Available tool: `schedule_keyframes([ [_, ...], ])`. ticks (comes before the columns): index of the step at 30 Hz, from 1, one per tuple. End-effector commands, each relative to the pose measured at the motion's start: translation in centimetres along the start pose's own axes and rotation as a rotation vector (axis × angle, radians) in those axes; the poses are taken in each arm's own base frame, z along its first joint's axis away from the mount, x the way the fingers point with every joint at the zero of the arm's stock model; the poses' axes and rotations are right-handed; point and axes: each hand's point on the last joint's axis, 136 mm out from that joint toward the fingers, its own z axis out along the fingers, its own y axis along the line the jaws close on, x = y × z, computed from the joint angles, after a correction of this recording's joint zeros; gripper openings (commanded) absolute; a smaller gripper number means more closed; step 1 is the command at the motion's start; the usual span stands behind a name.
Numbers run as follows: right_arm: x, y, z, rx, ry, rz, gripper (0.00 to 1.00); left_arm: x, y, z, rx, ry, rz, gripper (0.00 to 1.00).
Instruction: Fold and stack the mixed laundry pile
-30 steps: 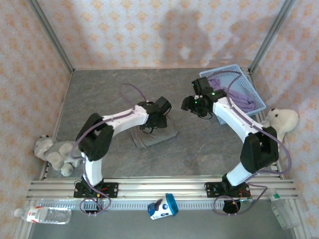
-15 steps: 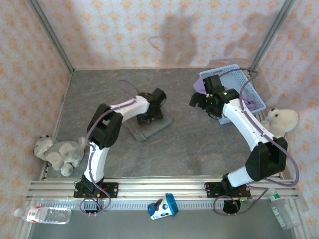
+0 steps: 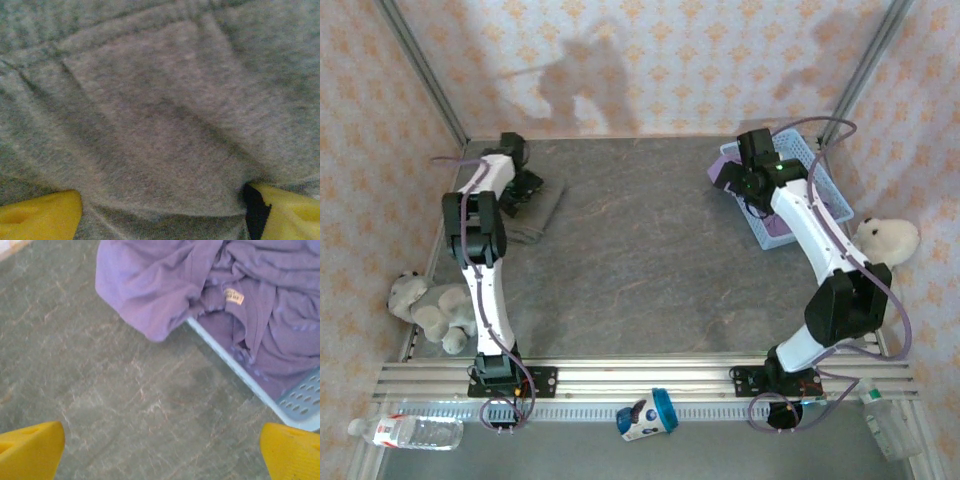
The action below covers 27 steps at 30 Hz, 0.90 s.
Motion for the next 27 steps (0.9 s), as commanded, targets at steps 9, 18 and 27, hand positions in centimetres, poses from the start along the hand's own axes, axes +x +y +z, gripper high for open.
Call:
schedule_keyframes([
  [9,-5.4,-6.4,6.4,0.141,0.008,0.204,1.00,-6.5,4.3,2.2,-0.026,0.060,-0.193,0.86],
  [18,-5.4,-9.5,15.2,0.152,0.141,0.382,1.00,-6.7,0.4,-6.4,0.156,-0.051,-0.029,1.00],
  [27,-5.8,-8.8,21.3,0.135,0.232,0.458,0.27,-1.1,-2.5,-17.3,0.319,-0.151,0.185,1.00],
])
